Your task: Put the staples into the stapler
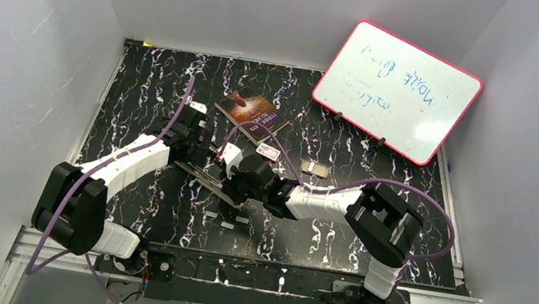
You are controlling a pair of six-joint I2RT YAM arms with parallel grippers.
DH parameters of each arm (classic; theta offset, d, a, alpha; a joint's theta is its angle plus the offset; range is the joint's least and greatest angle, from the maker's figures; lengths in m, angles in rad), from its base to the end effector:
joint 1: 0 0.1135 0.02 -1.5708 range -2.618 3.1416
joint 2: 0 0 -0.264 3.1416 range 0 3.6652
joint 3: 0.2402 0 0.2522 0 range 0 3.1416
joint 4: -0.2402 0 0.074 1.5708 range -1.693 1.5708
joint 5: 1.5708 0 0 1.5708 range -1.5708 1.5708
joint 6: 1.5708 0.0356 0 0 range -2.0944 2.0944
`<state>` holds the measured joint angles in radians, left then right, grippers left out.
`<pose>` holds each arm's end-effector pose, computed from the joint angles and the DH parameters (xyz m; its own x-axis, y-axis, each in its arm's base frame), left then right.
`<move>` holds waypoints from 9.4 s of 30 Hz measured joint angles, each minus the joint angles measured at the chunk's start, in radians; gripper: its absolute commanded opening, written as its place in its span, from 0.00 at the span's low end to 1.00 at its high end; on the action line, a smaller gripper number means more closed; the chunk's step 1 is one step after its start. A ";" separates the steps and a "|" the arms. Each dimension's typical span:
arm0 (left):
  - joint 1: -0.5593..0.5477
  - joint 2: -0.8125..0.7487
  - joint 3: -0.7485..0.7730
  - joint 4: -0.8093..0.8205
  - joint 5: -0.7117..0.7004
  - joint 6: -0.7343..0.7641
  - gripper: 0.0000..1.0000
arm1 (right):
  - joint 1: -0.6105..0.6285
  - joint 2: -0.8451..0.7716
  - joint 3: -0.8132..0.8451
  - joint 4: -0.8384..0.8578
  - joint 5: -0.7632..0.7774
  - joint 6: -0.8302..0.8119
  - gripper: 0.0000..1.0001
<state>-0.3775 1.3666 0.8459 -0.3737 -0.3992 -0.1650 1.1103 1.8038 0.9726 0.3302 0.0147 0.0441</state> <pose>0.2614 -0.0887 0.2189 -0.7337 0.1281 -0.6673 -0.0072 0.9805 0.1962 0.1722 0.3460 0.1772 -0.2525 -0.4097 -0.8766 -0.8797 0.4744 0.0316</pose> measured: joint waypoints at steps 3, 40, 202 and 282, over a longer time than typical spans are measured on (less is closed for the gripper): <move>-0.003 0.000 0.000 0.000 0.000 0.001 0.89 | 0.000 0.000 0.003 -0.008 -0.002 -0.004 0.00; -0.019 0.021 -0.002 0.007 0.000 0.009 0.90 | 0.000 -0.004 -0.006 0.019 -0.014 -0.017 0.00; -0.037 0.021 -0.003 0.008 -0.002 0.024 0.91 | -0.029 0.071 0.062 0.037 -0.014 0.023 0.23; -0.045 0.021 -0.006 0.008 -0.005 0.027 0.92 | -0.030 0.051 0.085 -0.090 -0.018 -0.007 0.29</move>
<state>-0.4229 1.3872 0.8402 -0.3656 -0.4042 -0.1379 1.0801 1.8553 1.0573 0.2398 -0.0032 0.0368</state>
